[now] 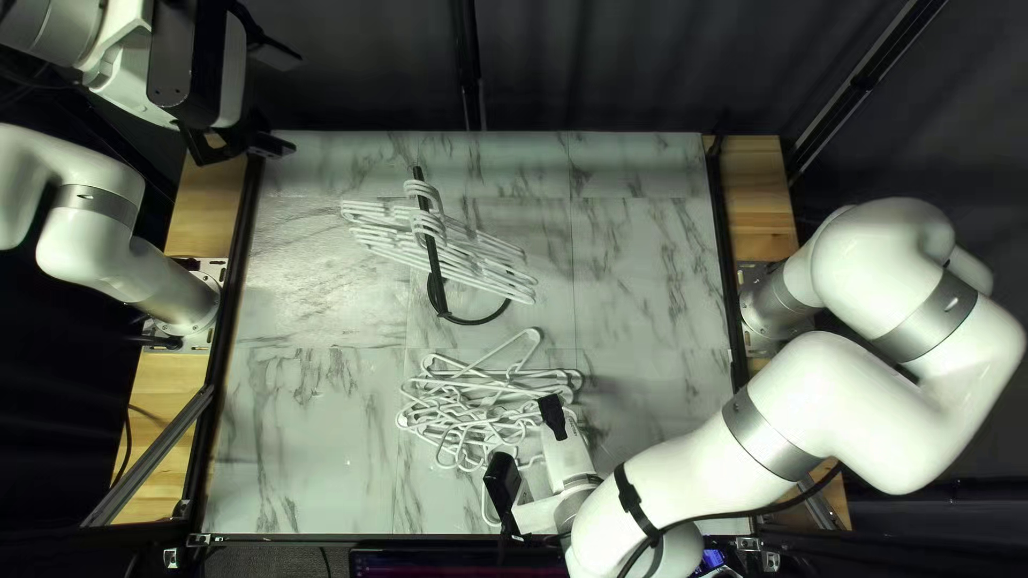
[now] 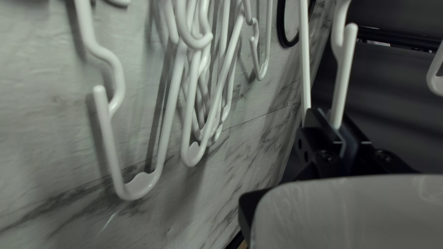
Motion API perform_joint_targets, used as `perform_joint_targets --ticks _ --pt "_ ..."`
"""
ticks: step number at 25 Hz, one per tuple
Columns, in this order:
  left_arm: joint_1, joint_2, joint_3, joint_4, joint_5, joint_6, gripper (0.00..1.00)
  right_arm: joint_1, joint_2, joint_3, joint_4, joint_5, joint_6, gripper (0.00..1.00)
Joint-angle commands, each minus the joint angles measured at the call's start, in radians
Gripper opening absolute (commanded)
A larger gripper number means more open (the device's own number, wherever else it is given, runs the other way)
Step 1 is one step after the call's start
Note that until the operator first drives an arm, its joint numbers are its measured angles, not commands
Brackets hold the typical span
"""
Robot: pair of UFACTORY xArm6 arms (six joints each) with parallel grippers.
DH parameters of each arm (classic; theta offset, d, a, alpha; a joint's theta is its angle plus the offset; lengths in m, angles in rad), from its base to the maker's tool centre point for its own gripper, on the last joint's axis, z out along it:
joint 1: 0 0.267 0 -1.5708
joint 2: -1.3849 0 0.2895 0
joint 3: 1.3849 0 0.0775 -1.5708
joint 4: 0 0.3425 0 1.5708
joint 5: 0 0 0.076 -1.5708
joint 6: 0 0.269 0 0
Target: Remove hangers from rack and place onto table
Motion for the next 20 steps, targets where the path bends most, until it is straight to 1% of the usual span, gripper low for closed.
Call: perform_joint_targets --ticks 1,4,7,13,14,20 --pt "0.0 0.0 0.0 0.0 0.0 0.0 1.0 0.023 -0.099 0.13 -0.116 -0.084 0.124 0.0" --pt "0.0 0.0 0.0 0.0 0.0 0.0 1.0 0.044 -0.115 0.17 -0.182 -0.072 0.186 0.0" --pt "0.0 0.0 0.0 0.0 0.0 0.0 1.0 0.052 -0.097 0.171 -0.221 -0.054 0.214 0.0" --pt "0.0 0.0 0.0 0.0 0.0 0.0 1.0 0.061 -0.062 0.149 -0.217 -0.013 0.213 0.0" --pt "0.0 0.0 0.0 0.0 0.0 0.0 1.0 0.06 -0.056 0.145 -0.2 -0.001 0.207 0.0" --pt "0.0 0.0 0.0 0.0 0.0 0.0 1.0 0.059 -0.054 0.142 -0.196 0.002 0.205 0.0"
